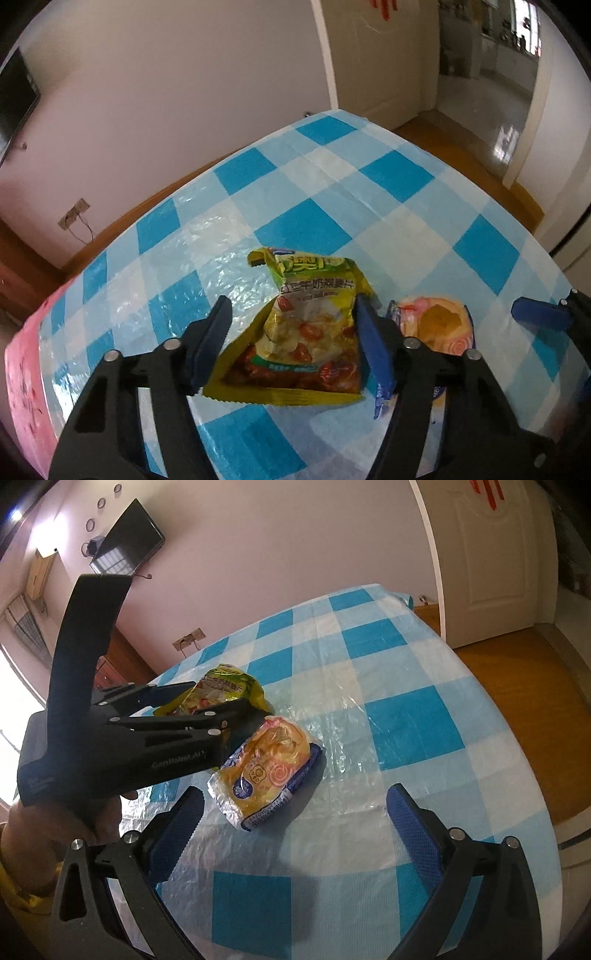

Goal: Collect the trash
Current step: 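Grasp the yellow snack bag with the left tool, then grasp the yellow-blue bread packet with the right tool while the left tool holds the snack bag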

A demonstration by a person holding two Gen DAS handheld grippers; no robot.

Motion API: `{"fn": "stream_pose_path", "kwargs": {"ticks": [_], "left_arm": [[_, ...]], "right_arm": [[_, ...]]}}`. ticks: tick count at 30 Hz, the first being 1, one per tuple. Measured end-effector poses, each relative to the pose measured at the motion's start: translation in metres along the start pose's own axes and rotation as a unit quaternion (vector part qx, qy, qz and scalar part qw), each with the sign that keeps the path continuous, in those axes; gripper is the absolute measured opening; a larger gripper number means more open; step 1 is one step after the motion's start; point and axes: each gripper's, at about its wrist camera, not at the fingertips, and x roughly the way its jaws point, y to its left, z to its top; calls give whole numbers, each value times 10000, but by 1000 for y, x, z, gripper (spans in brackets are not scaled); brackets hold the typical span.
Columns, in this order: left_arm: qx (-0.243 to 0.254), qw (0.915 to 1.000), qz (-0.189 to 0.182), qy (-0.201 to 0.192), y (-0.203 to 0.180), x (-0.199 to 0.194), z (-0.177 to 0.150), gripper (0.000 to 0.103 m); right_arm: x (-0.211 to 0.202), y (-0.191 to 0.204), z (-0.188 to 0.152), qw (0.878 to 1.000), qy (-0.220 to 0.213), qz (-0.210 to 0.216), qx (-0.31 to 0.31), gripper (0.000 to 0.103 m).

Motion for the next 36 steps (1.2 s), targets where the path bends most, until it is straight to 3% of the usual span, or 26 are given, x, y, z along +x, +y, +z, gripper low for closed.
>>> {"fn": "stream_pose_path", "kwargs": {"ticks": [1, 2, 7, 9, 11, 19, 23, 29, 36], "left_arm": [[-67, 10000, -61, -8, 2, -1, -1, 45], [-205, 9997, -110, 41, 5, -1, -3, 43], [-715, 9974, -70, -32, 16, -9, -16, 37], [-957, 9952, -165, -75, 21, -15, -26, 37], [-1038, 9943, -228, -88, 21, -21, -34, 36], [-1349, 9870, -862, -165, 3, -46, -70, 35], [-1584, 9823, -981, -193, -1, -56, -89, 34], [-2035, 9762, -681, -323, 9, -75, -120, 33], [-2357, 9701, -423, -389, 22, -90, -145, 33]], "right_arm": [[1, 0, 0, 10000, -4, 1, -13, 98], [1, 1, 1, 10000, -6, -2, -25, 98], [5, 6, 3, 9999, -8, 0, -114, 93], [6, 8, 3, 9998, -15, -58, -164, 82], [7, 9, 3, 9998, -20, -44, -179, 79], [4, 4, 3, 9999, -51, 38, -117, 68], [4, 0, 6, 9999, -32, 39, -148, 69], [12, 17, 5, 9989, 17, -147, -434, 89], [31, 45, 8, 9920, 184, -767, -990, 91]]}}
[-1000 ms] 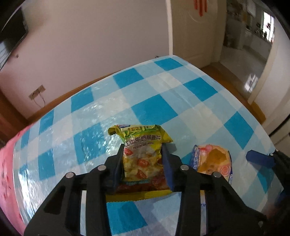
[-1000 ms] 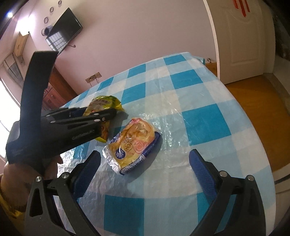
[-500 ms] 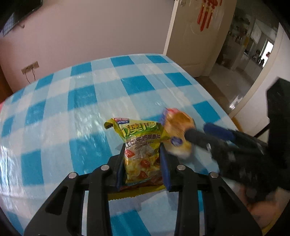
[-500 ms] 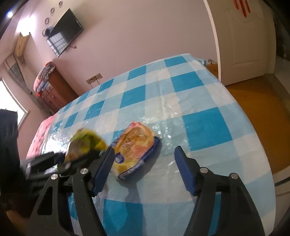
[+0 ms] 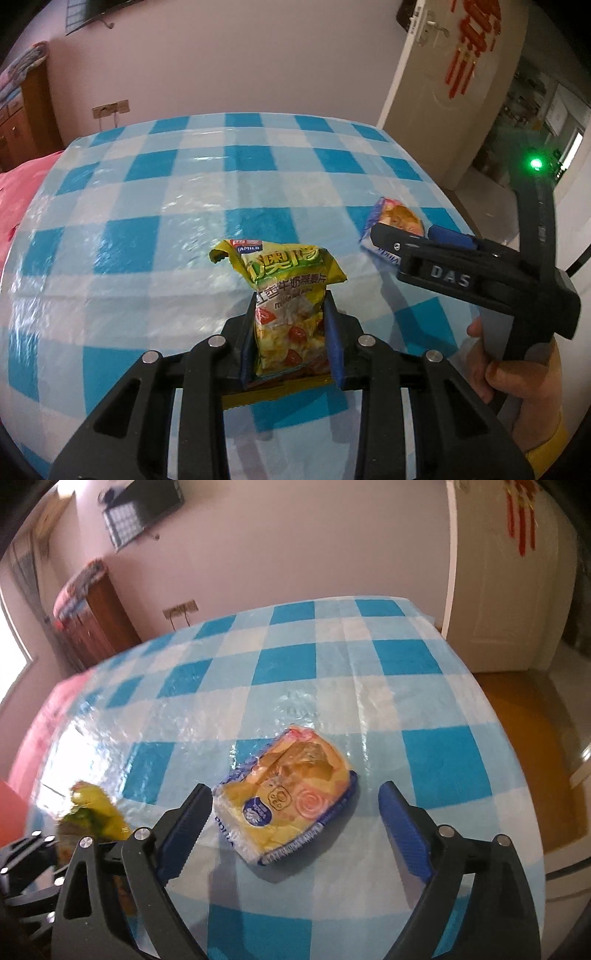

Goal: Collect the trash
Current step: 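Grasp the yellow-blue bread packet with the right tool while the left tool holds the snack bag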

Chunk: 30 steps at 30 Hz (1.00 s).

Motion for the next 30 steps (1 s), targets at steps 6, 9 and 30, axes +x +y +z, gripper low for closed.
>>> {"fn": "stream_pose_path", "kwargs": {"ticks": [6, 9, 30], "left_arm": [[-61, 9999, 99, -73, 7, -7, -7, 33], [-126, 9999, 61, -83, 10, -9, -9, 33], [-411, 9987, -103, -269, 38, -31, -28, 33]], "right_arm": [[5, 12, 0, 9992, 10, -204, -358, 76], [3, 14, -1, 9990, -26, -84, -440, 64], [-12, 9, -12, 9949, -96, 975, -236, 16]]}}
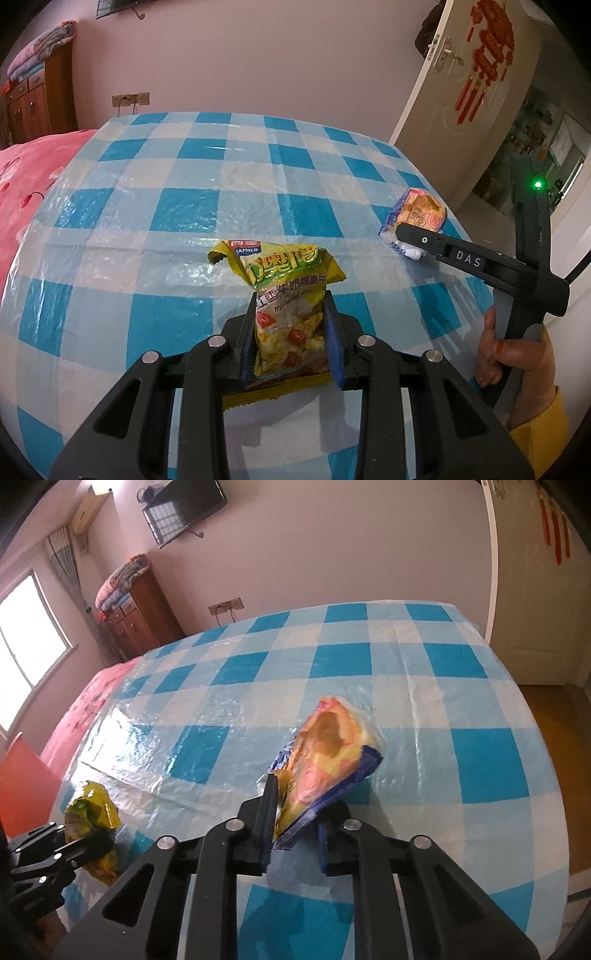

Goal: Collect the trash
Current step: 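Grasp the yellow-blue bread packet with the right tool while the left tool holds the snack bag, then carry the snack bag and bread packet over the orange bucket and open both tools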

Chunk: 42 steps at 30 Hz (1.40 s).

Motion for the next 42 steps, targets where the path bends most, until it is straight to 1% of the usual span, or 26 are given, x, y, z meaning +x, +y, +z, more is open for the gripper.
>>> {"fn": "stream_pose_path", "kwargs": {"ticks": [3, 7, 10, 13, 18, 31, 42], "left_arm": [[-10, 10000, -12, -13, 2, -2, -2, 33], [-9, 10000, 5, -52, 4, -6, -5, 33], [-6, 9999, 41, -97, 8, -12, -6, 33], [-28, 9999, 67, -146, 12, -19, -8, 33], [39, 9995, 216, -242, 17, -32, -9, 33], [73, 9973, 535, -498, 38, -70, -18, 33], [-40, 9951, 724, -671, 58, -101, -28, 33]], "right_arm": [[-6, 1, -1, 9999, -147, 21, -18, 13], [-14, 5, -4, 9995, -300, 36, -60, 12], [-16, 9, -7, 9994, -321, 156, -7, 11], [-19, 15, -10, 9992, -360, 164, -23, 11], [-26, 27, -13, 9989, -434, 186, -40, 10], [-46, 64, -23, 9984, -429, 243, -262, 10], [-64, 104, -33, 9971, -358, 333, -591, 10]]}}
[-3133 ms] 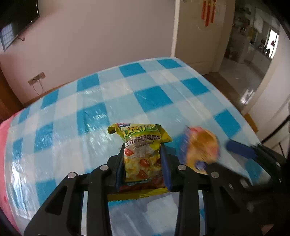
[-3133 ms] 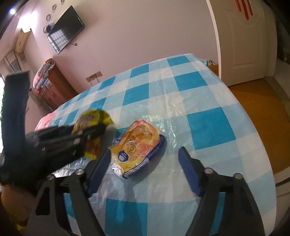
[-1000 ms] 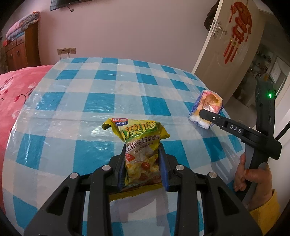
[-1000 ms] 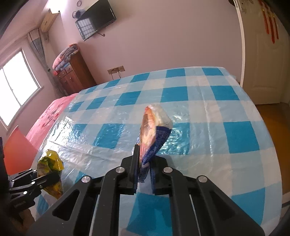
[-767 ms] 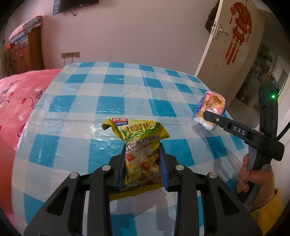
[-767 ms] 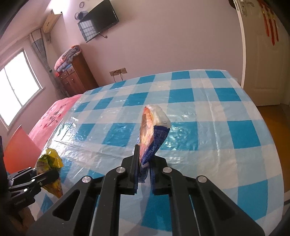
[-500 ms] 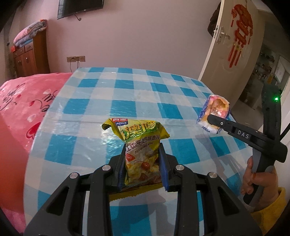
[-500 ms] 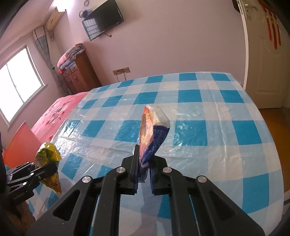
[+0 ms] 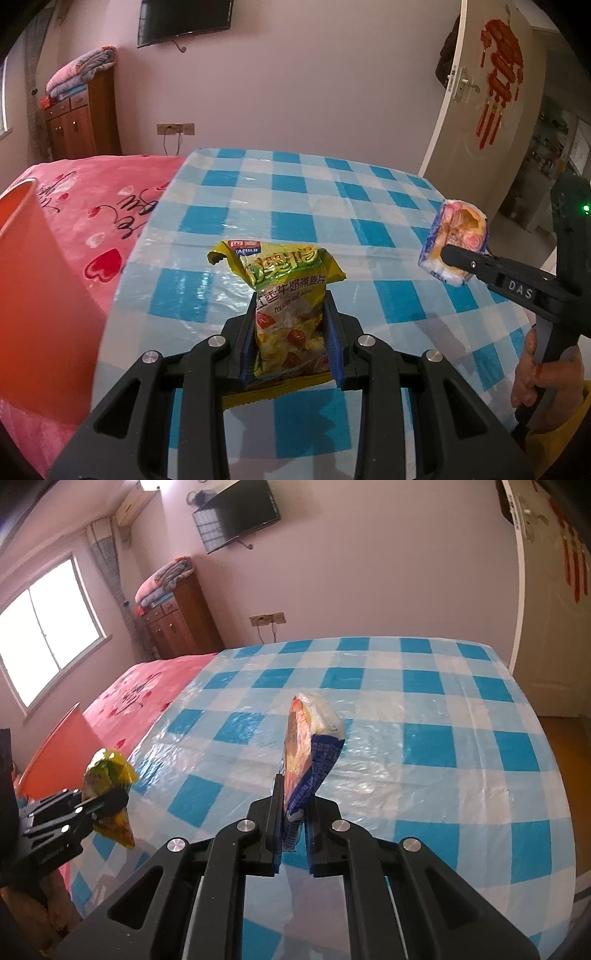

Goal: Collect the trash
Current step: 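Carry the snack bag and bread packet over the orange bucket and open both tools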

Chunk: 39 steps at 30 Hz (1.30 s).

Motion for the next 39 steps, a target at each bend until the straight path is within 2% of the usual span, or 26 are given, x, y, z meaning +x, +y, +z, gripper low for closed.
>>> {"fn": "stream_pose_path", "kwargs": {"ticks": [17, 30, 39], "left_arm": [[-39, 9987, 347, -384, 26, -51, 0, 33], [-94, 9953, 477, -841, 43, -95, 13, 33], [-120, 9914, 718, -1085, 63, -119, 24, 33]], "right_arm": [[-13, 71, -14, 9970, 246, 268, -680, 10], [-26, 120, -5, 9925, 210, 445, -1120, 10], [-28, 155, 9, 9878, 198, 662, -1396, 10]]}}
